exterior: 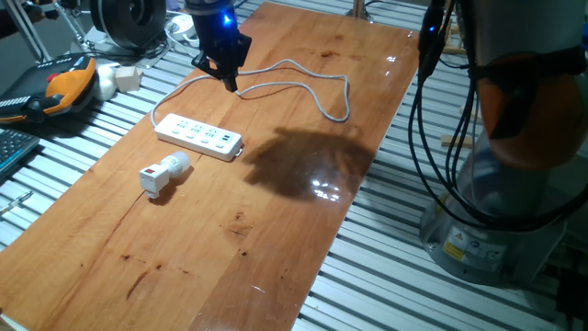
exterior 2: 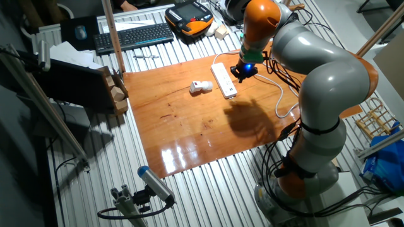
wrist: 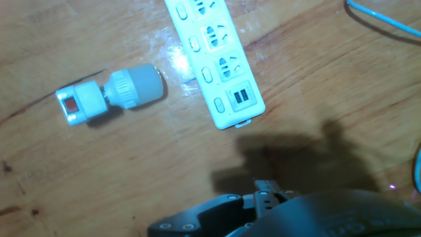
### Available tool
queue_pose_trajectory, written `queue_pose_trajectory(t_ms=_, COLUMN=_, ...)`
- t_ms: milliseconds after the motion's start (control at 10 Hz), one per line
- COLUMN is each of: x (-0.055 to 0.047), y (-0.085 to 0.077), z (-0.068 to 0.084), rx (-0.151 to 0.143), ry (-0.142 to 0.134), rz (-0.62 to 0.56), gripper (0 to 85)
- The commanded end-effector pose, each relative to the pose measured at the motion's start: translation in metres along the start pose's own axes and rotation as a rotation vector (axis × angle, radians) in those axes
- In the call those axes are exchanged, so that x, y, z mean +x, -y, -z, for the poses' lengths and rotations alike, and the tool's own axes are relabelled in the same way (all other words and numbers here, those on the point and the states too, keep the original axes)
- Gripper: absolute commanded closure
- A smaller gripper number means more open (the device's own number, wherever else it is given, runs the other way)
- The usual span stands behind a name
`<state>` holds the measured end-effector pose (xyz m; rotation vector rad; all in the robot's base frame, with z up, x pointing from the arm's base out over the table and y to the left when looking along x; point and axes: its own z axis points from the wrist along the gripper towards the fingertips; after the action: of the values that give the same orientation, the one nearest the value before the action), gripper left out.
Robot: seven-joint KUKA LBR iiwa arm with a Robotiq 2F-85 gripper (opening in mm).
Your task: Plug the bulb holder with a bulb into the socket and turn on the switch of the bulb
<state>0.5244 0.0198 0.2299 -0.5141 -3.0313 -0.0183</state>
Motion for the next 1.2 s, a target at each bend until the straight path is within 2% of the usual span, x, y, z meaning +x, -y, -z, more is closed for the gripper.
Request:
queue_pose_trajectory(t_ms=0, x=0.0, y=-0.0001, z=-0.0002, rx=0.002, ry=0.001, rz=-0.009, gripper=85.0)
queue_pose_trajectory(t_ms=1100, x=0.0061, y=0.0002, z=-0.0052, rx=0.004, ry=0.003, rz=-0.085, gripper=85.0)
